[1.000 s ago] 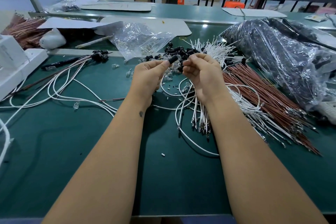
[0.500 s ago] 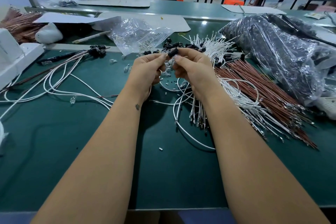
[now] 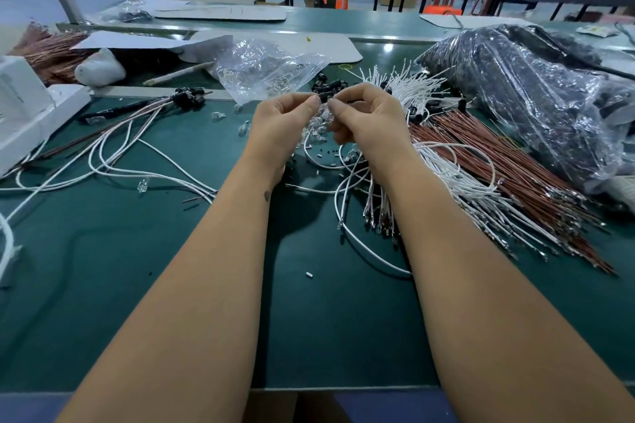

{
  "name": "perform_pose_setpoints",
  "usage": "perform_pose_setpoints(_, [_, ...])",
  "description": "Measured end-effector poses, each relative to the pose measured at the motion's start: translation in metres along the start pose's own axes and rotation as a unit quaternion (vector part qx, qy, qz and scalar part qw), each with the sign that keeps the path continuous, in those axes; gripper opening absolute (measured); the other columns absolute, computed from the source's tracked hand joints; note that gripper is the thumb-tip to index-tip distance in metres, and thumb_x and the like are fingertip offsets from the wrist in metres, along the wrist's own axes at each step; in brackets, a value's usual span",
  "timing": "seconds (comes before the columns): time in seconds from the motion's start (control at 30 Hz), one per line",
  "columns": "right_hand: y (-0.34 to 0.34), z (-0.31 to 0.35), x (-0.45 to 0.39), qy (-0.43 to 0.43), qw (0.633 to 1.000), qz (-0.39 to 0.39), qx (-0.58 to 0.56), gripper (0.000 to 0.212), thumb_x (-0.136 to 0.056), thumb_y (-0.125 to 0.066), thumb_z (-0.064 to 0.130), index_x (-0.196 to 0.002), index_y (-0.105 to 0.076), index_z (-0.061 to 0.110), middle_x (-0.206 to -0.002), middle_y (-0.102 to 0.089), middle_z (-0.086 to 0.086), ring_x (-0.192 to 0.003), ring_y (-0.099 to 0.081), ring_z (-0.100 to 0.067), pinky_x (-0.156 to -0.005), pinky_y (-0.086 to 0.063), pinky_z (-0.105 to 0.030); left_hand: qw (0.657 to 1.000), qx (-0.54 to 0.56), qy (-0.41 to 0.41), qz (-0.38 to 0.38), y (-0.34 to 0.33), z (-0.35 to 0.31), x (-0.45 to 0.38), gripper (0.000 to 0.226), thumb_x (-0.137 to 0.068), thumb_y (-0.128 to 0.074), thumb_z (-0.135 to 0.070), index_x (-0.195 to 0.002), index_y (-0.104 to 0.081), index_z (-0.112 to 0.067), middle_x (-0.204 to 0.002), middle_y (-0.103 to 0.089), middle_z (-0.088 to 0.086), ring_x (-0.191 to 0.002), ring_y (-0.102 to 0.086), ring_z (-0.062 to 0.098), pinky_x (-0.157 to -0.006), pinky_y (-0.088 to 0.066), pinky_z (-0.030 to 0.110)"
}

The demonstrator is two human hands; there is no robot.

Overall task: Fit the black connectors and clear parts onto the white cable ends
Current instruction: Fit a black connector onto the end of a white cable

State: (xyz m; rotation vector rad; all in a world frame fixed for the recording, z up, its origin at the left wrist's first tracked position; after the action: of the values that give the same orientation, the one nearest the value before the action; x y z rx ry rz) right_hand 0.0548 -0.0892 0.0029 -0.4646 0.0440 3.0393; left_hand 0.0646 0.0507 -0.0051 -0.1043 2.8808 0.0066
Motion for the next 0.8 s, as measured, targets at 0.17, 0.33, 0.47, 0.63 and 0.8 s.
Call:
perform_pose_setpoints(0.17, [0.007, 0.002, -0.004, -0.036, 0.997, -0.013, -0.062, 0.016, -0.094, -0.059, 0.007, -0.107, -0.065, 0.011, -0.082, -0.069, -0.011, -0.068, -0.066, -0.019, -0.069, -0.058, -0.03, 0.999, -0.008, 0.02, -0.049, 0.011, 0.001, -0.004, 0.013, -0.093, -0.062, -0.029, -0.085, -0.065, -0.019, -0.069, -0.055, -0.01, -0.042, -0.042, -0.006, -0.051, -0.038, 0.009])
perform_pose_setpoints(0.33, [0.003, 0.012, -0.005, 0.034, 0.99, 0.027, 0.132, 0.055, -0.096, -0.051, 0.005, -0.142, -0.044, 0.035, -0.111, -0.06, -0.004, -0.088, -0.062, -0.013, -0.069, -0.052, -0.012, 0.987, 0.031, 0.036, -0.154, 0.032, 0.001, -0.006, 0.011, -0.092, -0.063, -0.023, -0.082, -0.06, -0.021, -0.073, -0.057, -0.011, -0.042, -0.044, -0.005, -0.048, -0.038, 0.009])
perform_pose_setpoints(0.47, [-0.004, 0.01, 0.0, 0.079, 0.939, 0.03, 0.333, 0.058, -0.081, -0.035, -0.017, -0.125, -0.061, 0.012, -0.101, -0.062, -0.005, -0.087, -0.06, -0.018, -0.074, -0.054, -0.024, 0.984, 0.051, 0.046, -0.163, 0.034, 0.004, -0.007, 0.005, -0.091, -0.063, -0.019, -0.091, -0.061, -0.015, -0.068, -0.053, -0.009, -0.046, -0.041, -0.003, -0.05, -0.036, 0.012])
perform_pose_setpoints(0.63, [-0.027, -0.008, 0.002, 0.047, 0.859, 0.163, 0.483, 0.053, -0.088, -0.046, -0.005, -0.137, -0.052, 0.015, -0.137, -0.052, -0.005, -0.121, -0.048, -0.023, -0.101, -0.044, -0.037, 0.989, 0.027, 0.024, -0.147, 0.028, 0.002, -0.008, 0.008, -0.095, -0.056, -0.014, -0.092, -0.062, -0.012, -0.065, -0.051, -0.009, -0.051, -0.041, 0.001, -0.049, -0.035, 0.01])
perform_pose_setpoints(0.8, [-0.026, -0.007, -0.002, 0.083, 0.84, 0.129, 0.52, 0.028, -0.092, -0.059, 0.011, -0.118, -0.068, 0.015, -0.123, -0.058, -0.006, -0.113, -0.054, -0.025, -0.099, -0.044, -0.034, 0.993, 0.001, 0.034, -0.115, 0.024, 0.002, -0.008, 0.019, -0.095, -0.053, -0.012, -0.078, -0.059, -0.018, -0.064, -0.045, -0.003, -0.045, -0.035, 0.002, -0.043, -0.03, 0.014])
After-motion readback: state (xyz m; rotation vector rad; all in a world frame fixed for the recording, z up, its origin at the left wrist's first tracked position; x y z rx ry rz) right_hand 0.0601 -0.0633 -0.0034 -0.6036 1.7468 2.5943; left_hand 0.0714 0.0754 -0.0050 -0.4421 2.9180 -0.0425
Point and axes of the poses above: each hand's wrist, its own x-axis away from the middle knuckle, its own y-axis out of the back of the hand, z = x × y, the point moved 5 cm from there along -x, towards the middle knuckle
